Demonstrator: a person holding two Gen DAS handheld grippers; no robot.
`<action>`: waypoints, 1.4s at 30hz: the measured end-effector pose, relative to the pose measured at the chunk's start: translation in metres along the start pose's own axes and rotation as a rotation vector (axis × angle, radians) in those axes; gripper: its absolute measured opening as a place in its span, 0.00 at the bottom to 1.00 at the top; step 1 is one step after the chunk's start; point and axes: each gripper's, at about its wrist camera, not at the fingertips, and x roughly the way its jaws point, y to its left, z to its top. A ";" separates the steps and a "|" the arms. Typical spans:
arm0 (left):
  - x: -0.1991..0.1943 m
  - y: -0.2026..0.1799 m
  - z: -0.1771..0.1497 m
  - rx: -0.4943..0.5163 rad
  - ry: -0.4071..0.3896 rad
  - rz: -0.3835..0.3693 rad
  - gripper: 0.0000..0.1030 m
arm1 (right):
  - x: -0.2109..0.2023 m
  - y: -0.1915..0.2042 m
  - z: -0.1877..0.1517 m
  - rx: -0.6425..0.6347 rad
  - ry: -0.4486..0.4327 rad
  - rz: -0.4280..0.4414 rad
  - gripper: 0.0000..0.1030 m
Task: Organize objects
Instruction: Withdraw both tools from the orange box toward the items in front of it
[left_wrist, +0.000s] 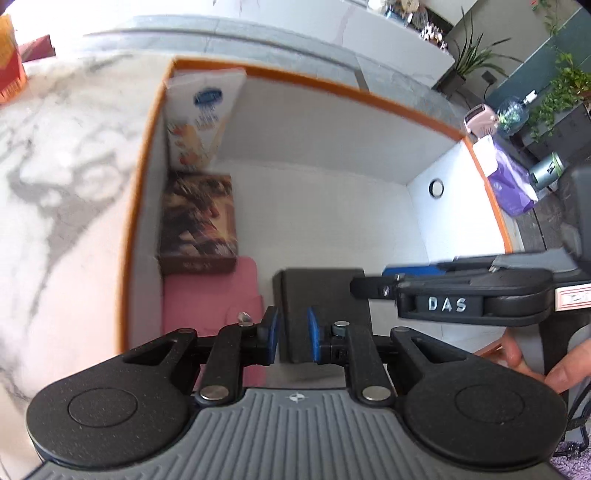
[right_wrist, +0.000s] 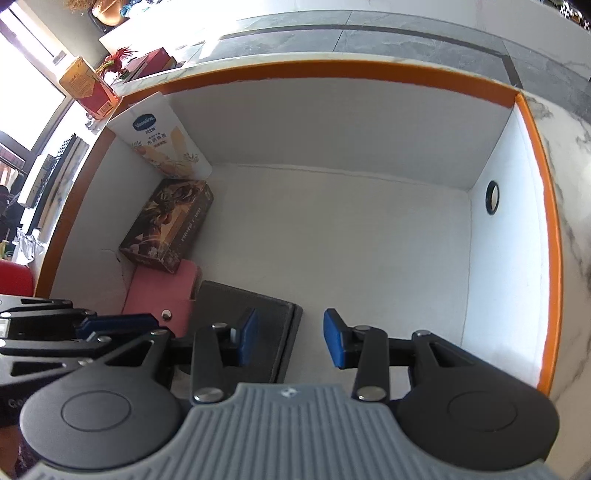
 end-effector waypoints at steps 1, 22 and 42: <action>-0.007 0.001 0.001 0.003 -0.022 0.010 0.19 | 0.002 0.000 -0.001 0.014 0.011 0.016 0.41; -0.098 0.010 -0.053 0.056 -0.251 0.067 0.19 | -0.022 0.045 -0.024 -0.097 -0.092 -0.053 0.29; -0.129 0.022 -0.156 0.104 -0.294 0.139 0.25 | -0.102 0.121 -0.170 -0.204 -0.401 -0.072 0.56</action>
